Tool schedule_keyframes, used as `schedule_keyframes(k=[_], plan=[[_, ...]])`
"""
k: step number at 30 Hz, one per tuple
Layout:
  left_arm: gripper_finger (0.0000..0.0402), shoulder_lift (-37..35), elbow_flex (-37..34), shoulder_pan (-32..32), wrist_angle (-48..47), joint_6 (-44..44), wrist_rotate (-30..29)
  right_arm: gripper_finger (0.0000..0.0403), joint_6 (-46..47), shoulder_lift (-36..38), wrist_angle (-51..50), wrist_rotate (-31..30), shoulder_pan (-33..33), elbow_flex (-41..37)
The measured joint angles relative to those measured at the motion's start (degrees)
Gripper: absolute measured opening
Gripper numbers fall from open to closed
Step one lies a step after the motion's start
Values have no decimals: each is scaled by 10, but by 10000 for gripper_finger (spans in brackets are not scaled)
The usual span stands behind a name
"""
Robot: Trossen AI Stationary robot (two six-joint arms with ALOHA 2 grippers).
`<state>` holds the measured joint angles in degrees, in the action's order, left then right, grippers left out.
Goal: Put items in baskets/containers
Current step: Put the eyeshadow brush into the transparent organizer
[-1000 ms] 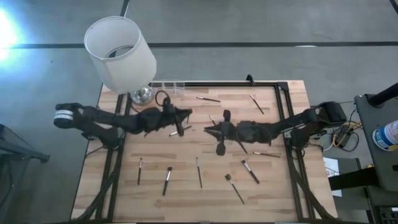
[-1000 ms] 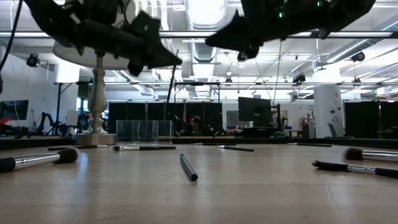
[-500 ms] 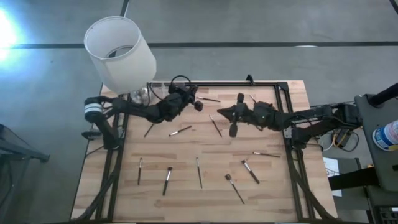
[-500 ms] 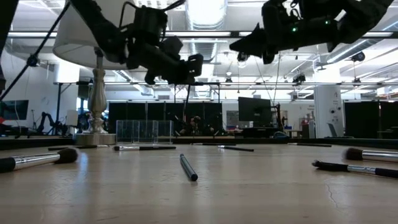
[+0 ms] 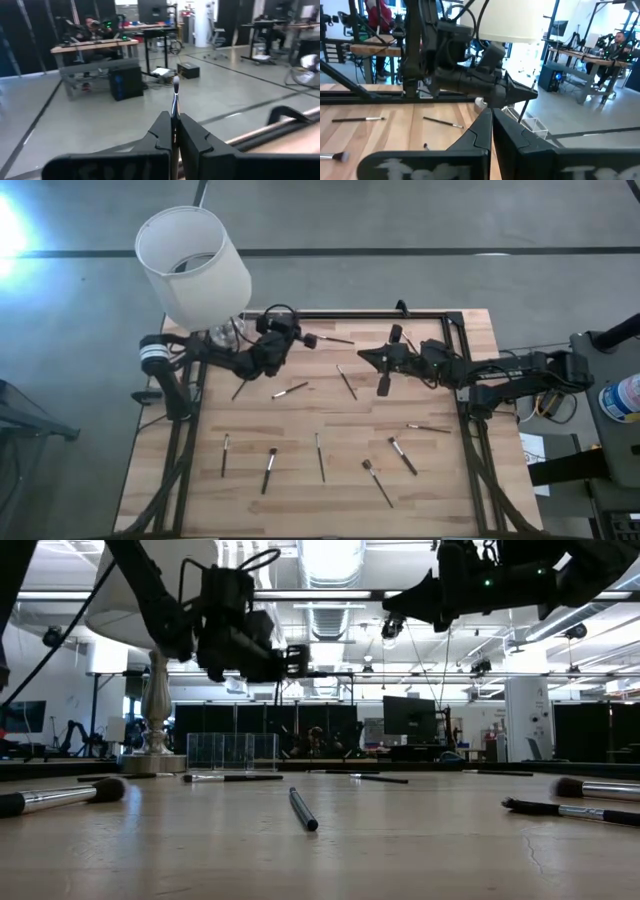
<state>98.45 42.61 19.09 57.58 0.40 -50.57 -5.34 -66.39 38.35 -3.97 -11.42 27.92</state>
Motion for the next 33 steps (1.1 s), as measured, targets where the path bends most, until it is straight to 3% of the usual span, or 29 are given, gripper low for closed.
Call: schedule_keyframes(k=[8,20,33], plan=[[9,56,2,48,129,47,4,8,2,-17,0,2,15,0],[9,59,12,49,131,89,5,8,-9,-18,6,1,26,0],[9,60,12,67,129,70,29,8,-13,-17,8,1,35,0]])
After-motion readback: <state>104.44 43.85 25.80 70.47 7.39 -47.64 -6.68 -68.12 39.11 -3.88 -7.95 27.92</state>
